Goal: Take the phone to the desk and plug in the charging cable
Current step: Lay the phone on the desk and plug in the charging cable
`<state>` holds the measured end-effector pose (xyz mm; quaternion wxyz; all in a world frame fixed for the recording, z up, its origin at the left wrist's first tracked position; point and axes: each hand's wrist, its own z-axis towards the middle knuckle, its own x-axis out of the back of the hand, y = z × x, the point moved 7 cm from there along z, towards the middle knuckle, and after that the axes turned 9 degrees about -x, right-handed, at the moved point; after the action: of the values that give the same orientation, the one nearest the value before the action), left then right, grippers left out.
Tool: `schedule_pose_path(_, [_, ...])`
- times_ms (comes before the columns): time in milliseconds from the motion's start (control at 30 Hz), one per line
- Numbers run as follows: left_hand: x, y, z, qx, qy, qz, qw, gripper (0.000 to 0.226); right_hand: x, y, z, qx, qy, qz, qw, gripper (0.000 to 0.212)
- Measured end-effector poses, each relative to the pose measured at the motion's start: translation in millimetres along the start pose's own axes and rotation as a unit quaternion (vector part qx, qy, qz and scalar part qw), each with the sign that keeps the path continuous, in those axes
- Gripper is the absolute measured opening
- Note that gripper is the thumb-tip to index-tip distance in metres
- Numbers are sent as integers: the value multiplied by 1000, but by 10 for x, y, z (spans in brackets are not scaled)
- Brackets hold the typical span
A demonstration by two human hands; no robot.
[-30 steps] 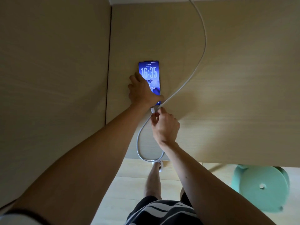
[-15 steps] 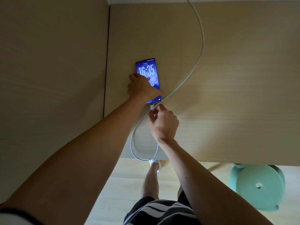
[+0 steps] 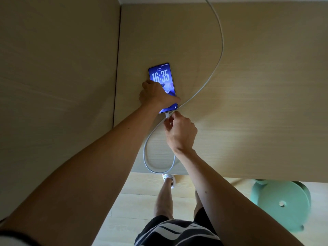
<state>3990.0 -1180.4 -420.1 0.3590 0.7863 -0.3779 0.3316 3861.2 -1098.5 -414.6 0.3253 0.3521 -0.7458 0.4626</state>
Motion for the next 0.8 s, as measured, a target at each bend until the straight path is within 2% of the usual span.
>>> schedule_pose_path(200, [22,32,-15,-16,12,22,1000,110,-51,-68,60,2,-25,-15,1000,22])
schedule_pose_path(367, [50,-10,35,-6,30,25,999,109,-84,-96,118,-13,-55,-23,998,29])
schedule_pose_path(500, [28,-23,27,-11,56,29,998,104,-104,-70,109,-20,-82,-15,996,22])
schedule_pose_path(667, [38,-10,-18,-15,86,30,996,104,-26,123,50,-49,-69,4,996,24])
schedule_pose_path(800, [30,-14,-52,-13,87,18,996,115,45,273,-1,-63,-71,-7,995,24])
